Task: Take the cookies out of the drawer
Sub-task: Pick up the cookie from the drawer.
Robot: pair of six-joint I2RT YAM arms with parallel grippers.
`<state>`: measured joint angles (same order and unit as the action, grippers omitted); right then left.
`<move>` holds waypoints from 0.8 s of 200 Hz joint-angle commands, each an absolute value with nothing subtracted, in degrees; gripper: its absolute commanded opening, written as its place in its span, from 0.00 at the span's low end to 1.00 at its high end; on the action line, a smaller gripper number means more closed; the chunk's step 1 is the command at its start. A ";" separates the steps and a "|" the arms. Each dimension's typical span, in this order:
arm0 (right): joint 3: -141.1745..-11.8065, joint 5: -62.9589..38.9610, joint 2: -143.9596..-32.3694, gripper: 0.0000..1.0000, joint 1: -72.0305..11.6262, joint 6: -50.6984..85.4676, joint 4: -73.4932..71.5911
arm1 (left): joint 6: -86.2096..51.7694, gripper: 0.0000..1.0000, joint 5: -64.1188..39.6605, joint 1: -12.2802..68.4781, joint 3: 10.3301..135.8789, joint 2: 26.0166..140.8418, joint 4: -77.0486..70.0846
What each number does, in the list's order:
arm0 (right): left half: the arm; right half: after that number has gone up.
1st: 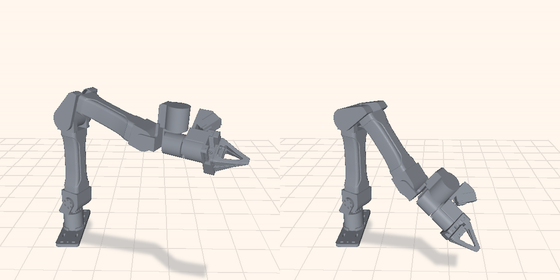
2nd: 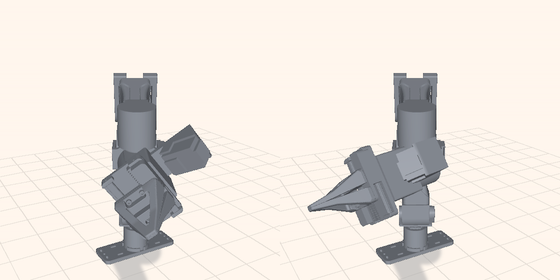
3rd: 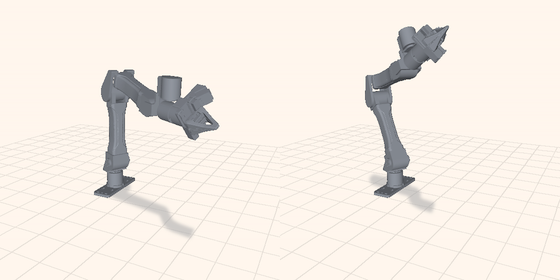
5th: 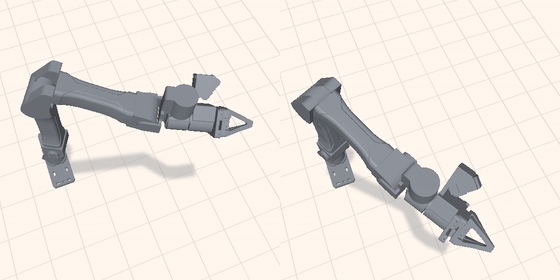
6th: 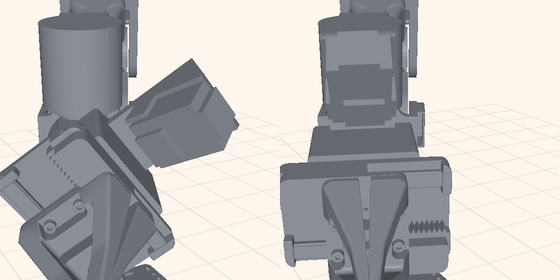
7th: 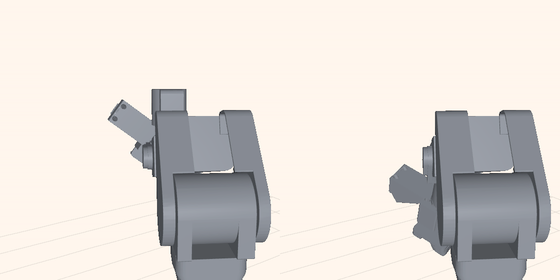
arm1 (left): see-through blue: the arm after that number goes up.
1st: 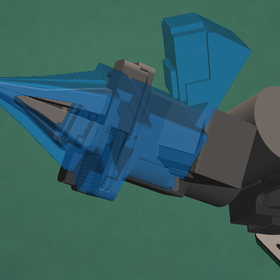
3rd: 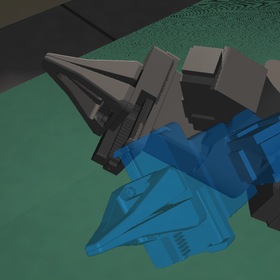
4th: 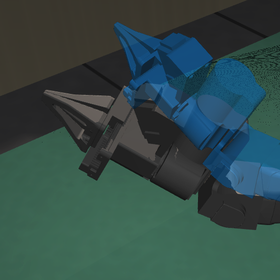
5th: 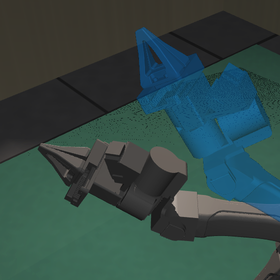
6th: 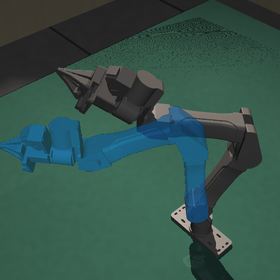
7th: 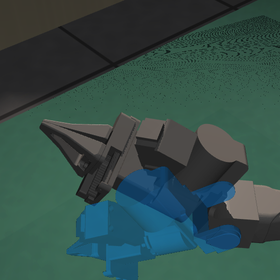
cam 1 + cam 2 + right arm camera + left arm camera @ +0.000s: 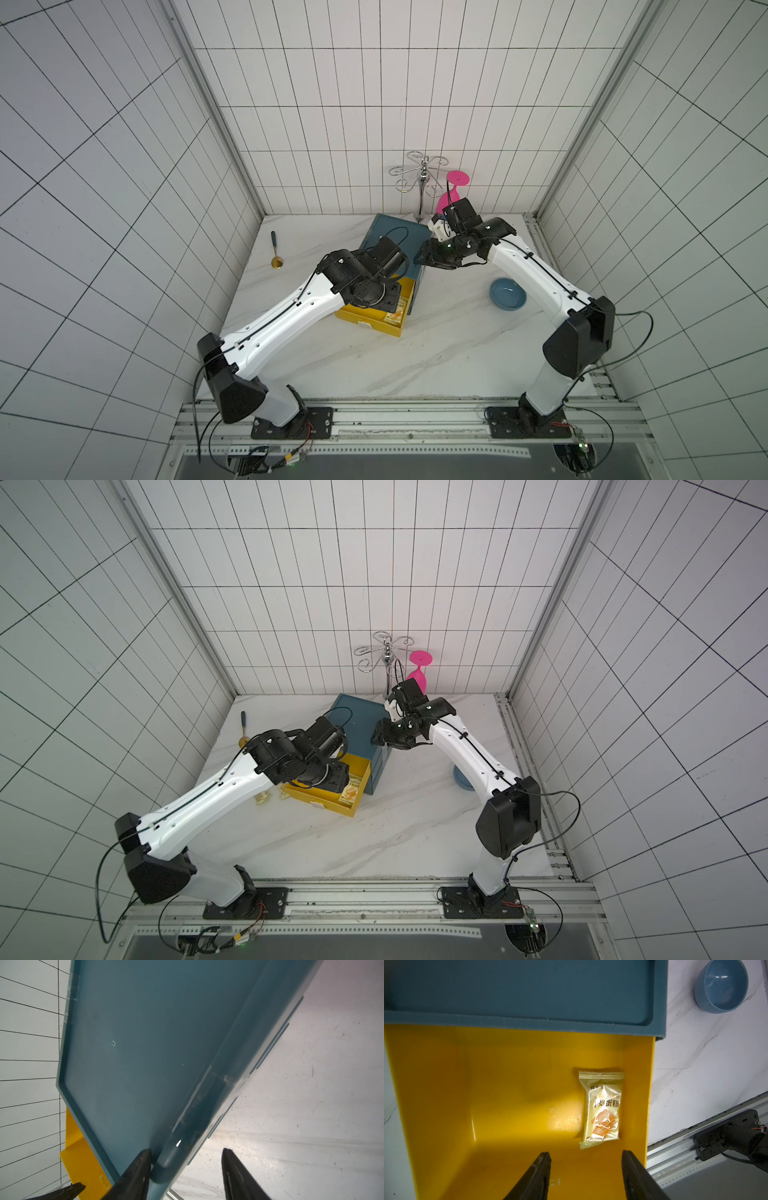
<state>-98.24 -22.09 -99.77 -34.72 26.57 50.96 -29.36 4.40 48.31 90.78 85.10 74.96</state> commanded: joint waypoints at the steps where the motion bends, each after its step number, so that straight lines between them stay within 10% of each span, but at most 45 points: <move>1: -97.56 -19.78 -101.39 0.57 -33.45 26.20 54.43 | -30.01 0.55 5.90 48.43 89.33 86.83 72.19; 160: -97.21 -19.89 -101.54 0.56 -33.49 26.28 54.27 | -33.79 0.48 9.19 47.82 86.22 93.23 62.19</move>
<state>-98.24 -22.13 -99.77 -34.72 26.59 50.92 -33.41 8.71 48.27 86.43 91.81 64.45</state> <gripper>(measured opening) 0.562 0.497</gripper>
